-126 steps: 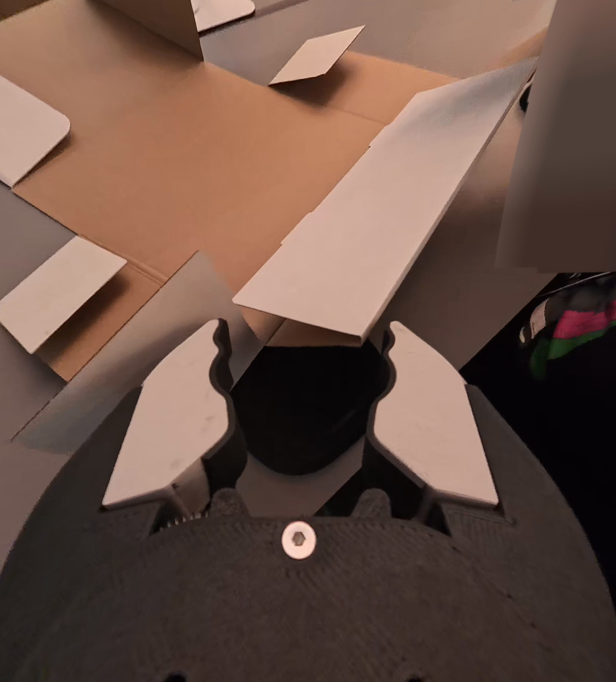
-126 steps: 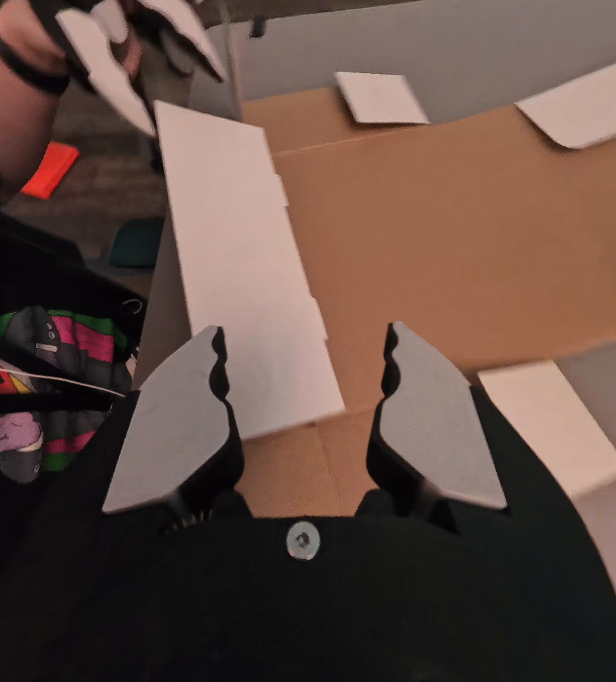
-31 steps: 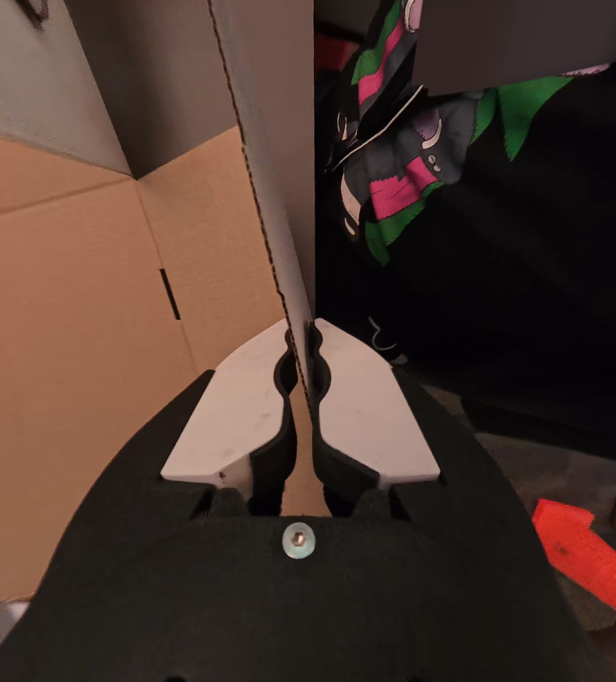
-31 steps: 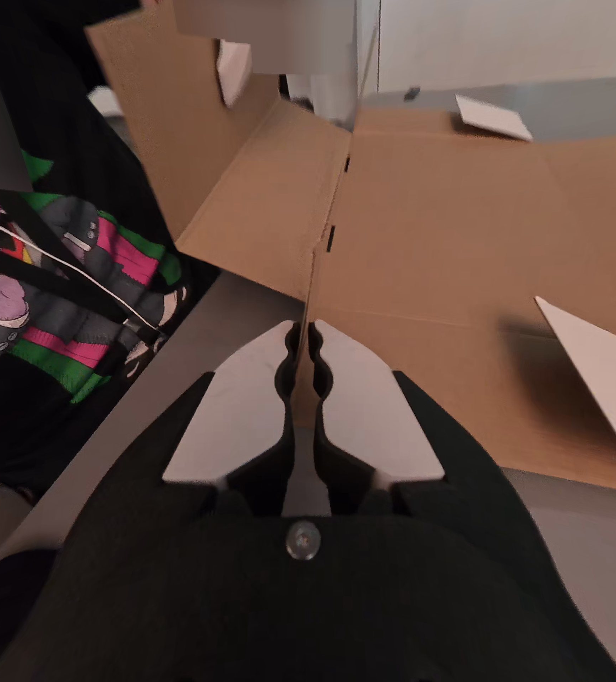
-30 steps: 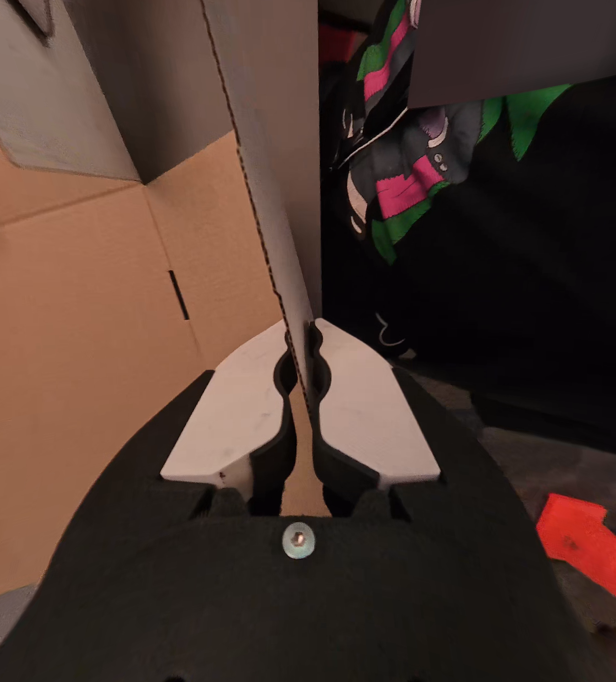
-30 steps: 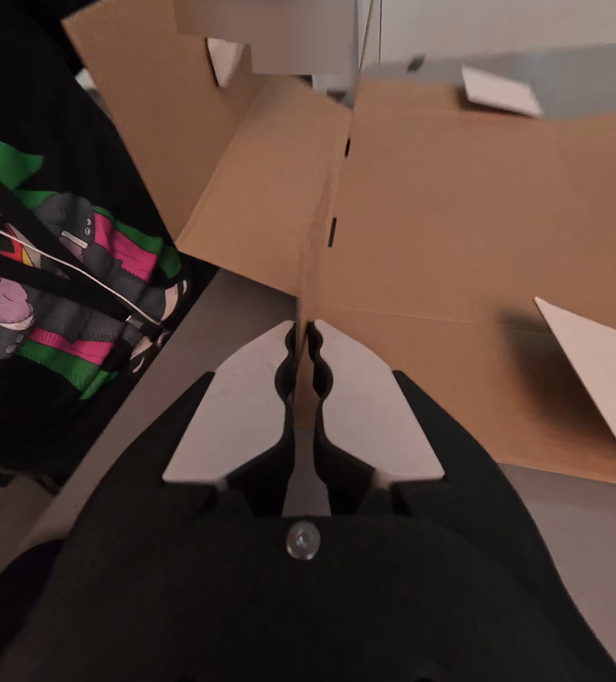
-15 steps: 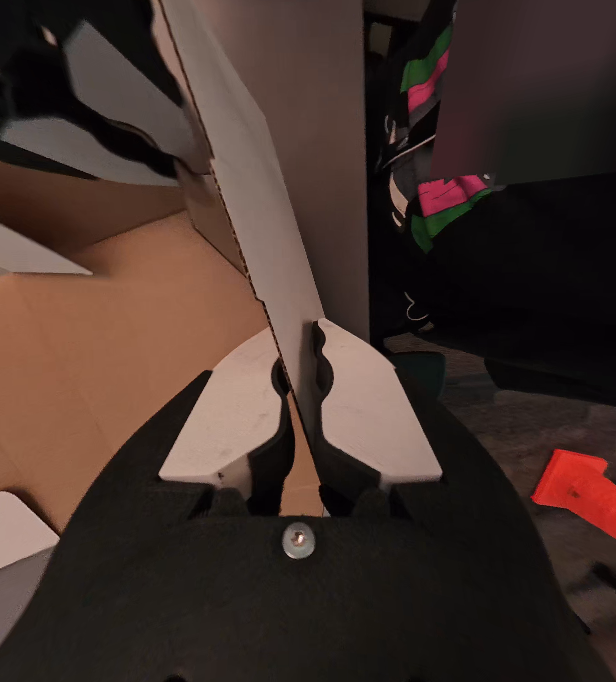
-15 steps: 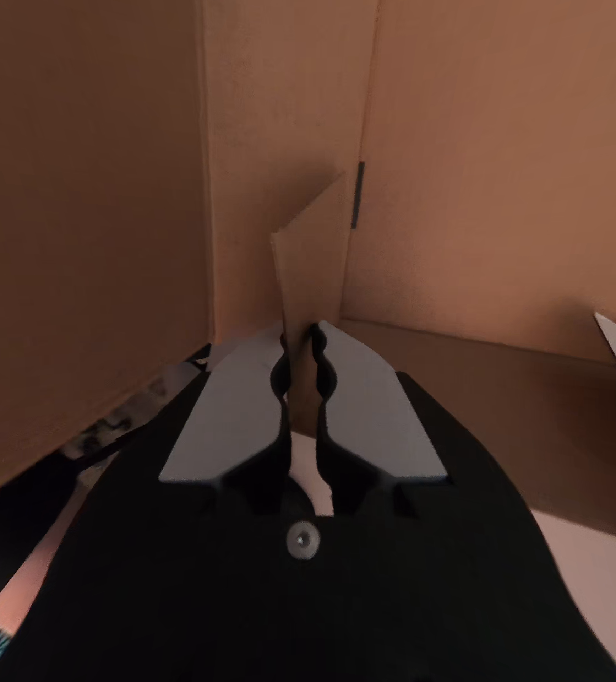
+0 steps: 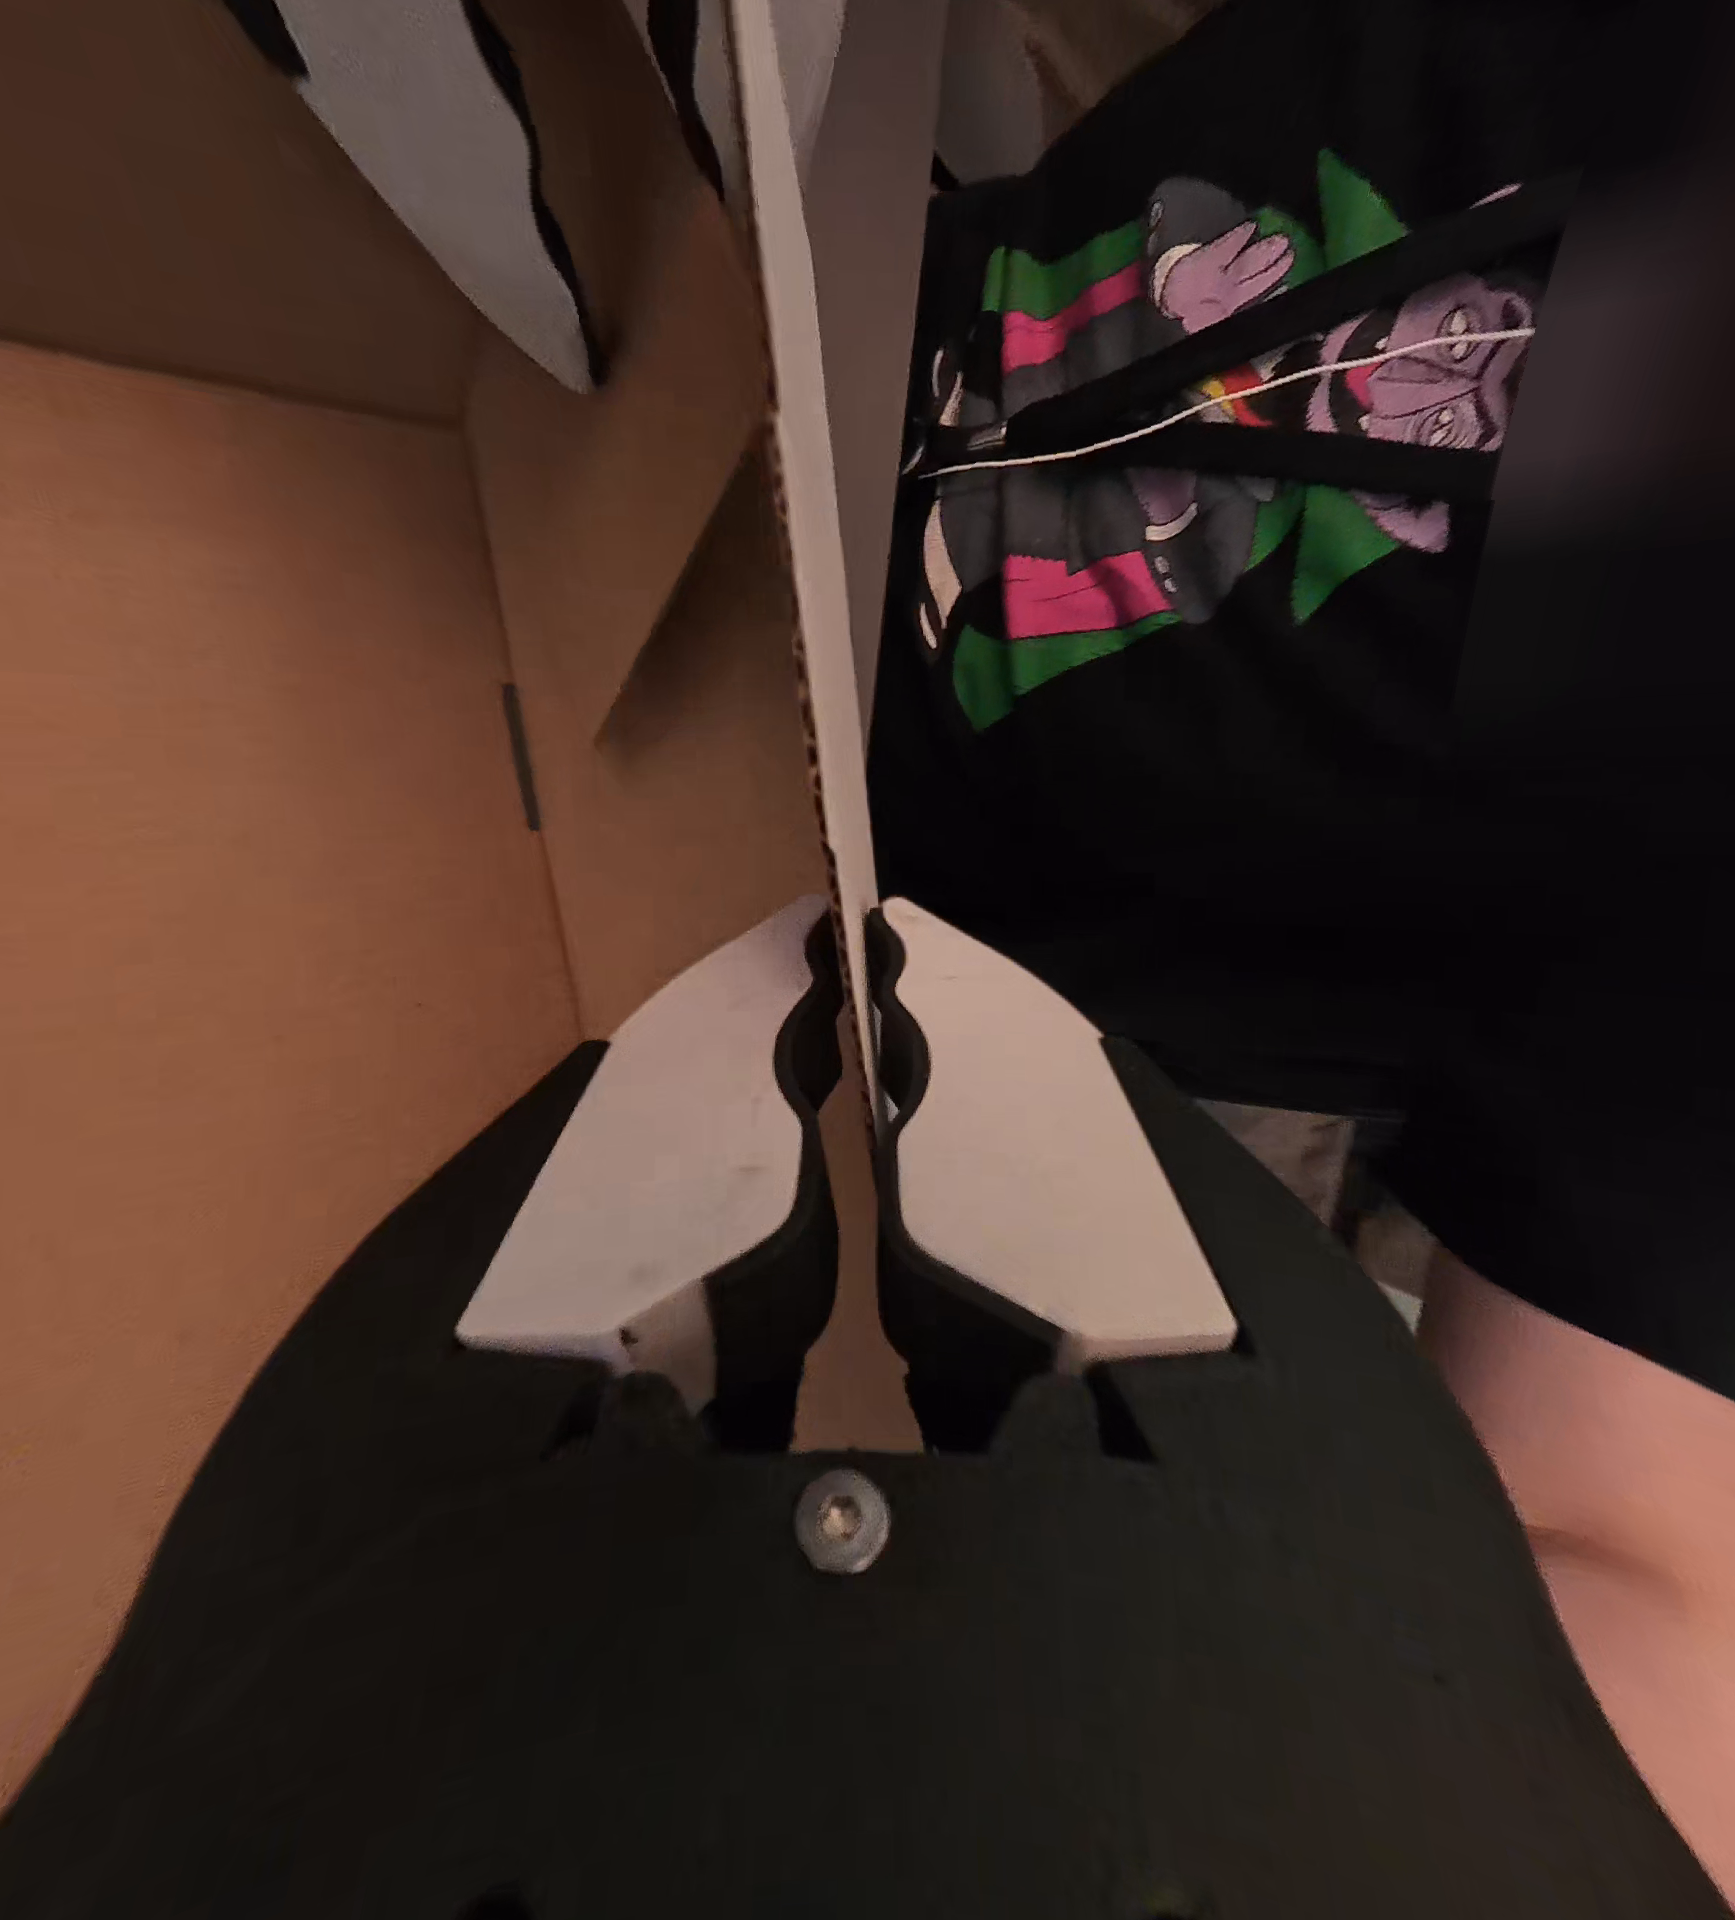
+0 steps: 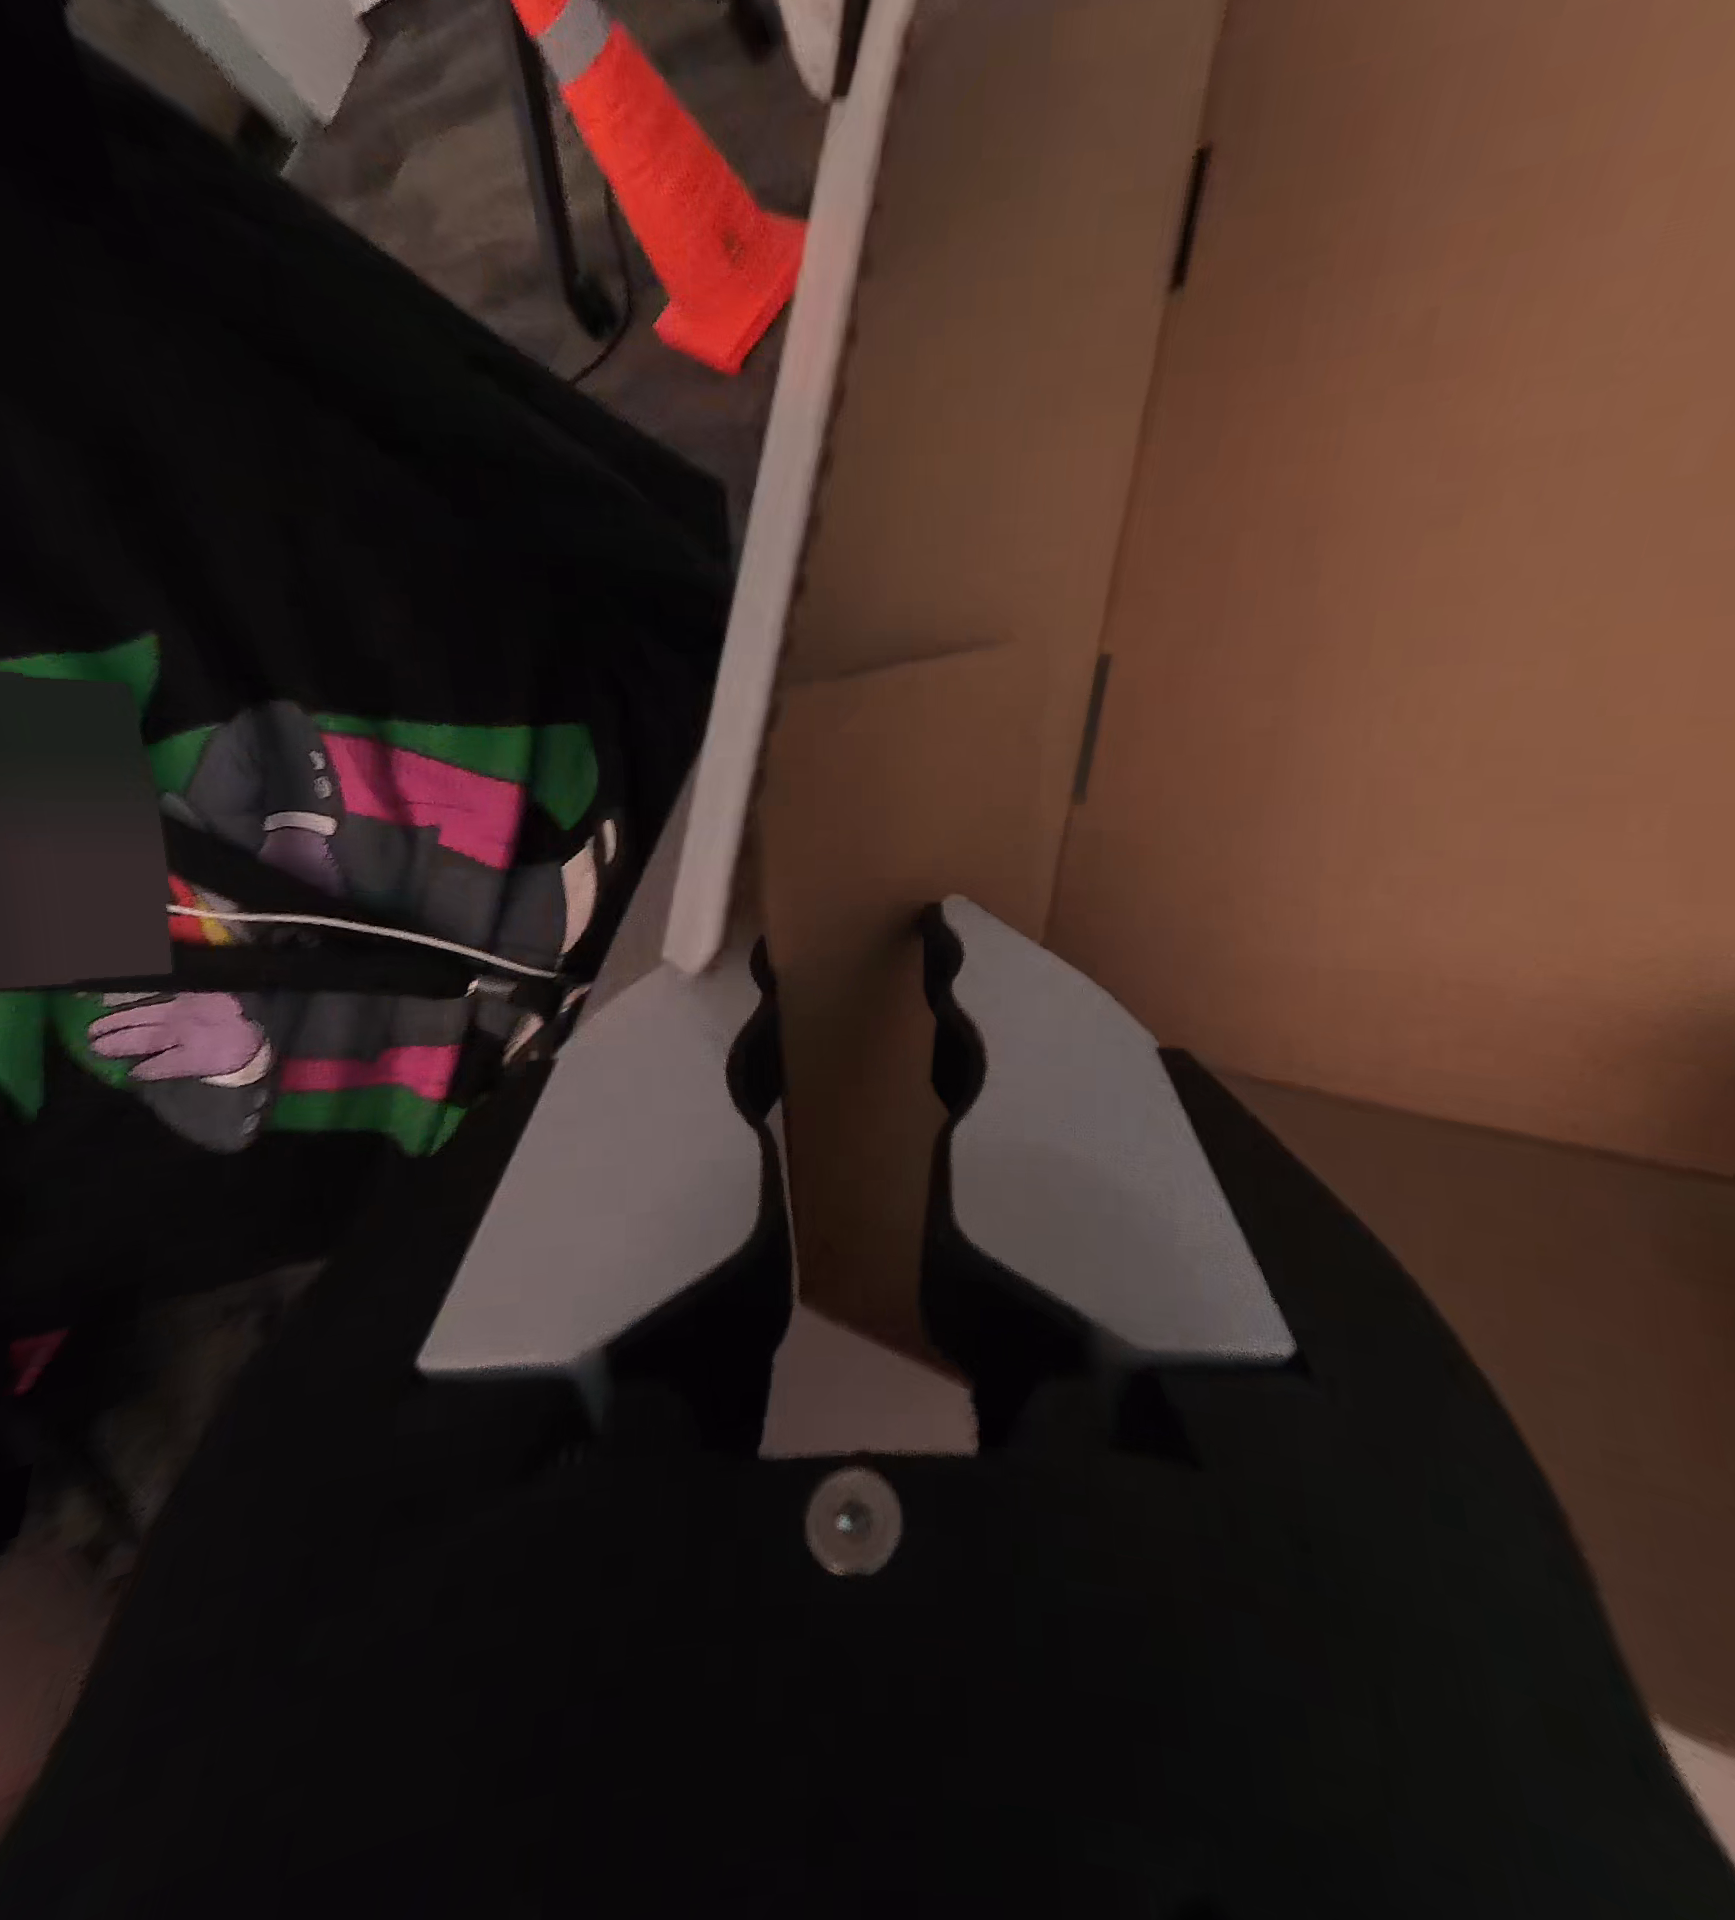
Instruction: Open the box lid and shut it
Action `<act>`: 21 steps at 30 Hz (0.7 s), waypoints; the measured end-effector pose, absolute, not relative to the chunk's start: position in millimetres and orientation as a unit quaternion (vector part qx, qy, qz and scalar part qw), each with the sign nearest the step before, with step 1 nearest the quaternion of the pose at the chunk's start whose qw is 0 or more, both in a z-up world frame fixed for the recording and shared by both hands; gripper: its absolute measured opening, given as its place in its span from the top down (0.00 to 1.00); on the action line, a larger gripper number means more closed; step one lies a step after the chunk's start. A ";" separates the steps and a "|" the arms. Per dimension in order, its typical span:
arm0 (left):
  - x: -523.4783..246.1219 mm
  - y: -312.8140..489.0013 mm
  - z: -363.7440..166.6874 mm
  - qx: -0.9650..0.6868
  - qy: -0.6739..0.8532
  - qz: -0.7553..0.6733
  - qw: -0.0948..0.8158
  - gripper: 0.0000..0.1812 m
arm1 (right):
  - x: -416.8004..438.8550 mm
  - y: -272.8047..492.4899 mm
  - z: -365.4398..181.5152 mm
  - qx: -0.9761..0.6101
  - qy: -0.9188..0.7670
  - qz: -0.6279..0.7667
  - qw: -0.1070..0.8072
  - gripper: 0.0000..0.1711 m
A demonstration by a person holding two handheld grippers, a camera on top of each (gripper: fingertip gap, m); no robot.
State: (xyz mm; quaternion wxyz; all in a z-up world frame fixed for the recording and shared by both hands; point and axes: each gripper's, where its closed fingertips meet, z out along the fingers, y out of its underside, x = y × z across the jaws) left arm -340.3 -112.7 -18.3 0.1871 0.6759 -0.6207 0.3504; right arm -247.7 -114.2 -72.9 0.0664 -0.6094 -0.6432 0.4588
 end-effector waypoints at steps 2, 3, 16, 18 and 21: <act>-338.7 -109.7 -23.9 0.680 -0.603 0.361 0.209 0.99 | -245.7 -102.1 -73.6 -0.622 -0.631 0.449 0.118 0.82; -339.2 -108.6 -28.0 0.683 -0.595 0.361 0.222 0.99 | -245.0 -97.2 -69.6 -0.619 -0.625 0.451 0.150 0.80; -341.6 -109.0 -53.1 0.689 -0.597 0.343 0.225 0.99 | -214.3 -64.3 -97.7 -0.653 -0.590 0.396 0.262 0.70; -337.1 -120.1 -52.3 0.704 -0.596 0.332 0.200 0.99 | -207.4 -63.0 -92.7 -0.650 -0.575 0.407 0.285 0.70; -330.1 -150.6 -54.5 0.703 -0.626 0.309 0.139 0.97 | -192.4 -58.4 -90.0 -0.650 -0.555 0.411 0.318 0.72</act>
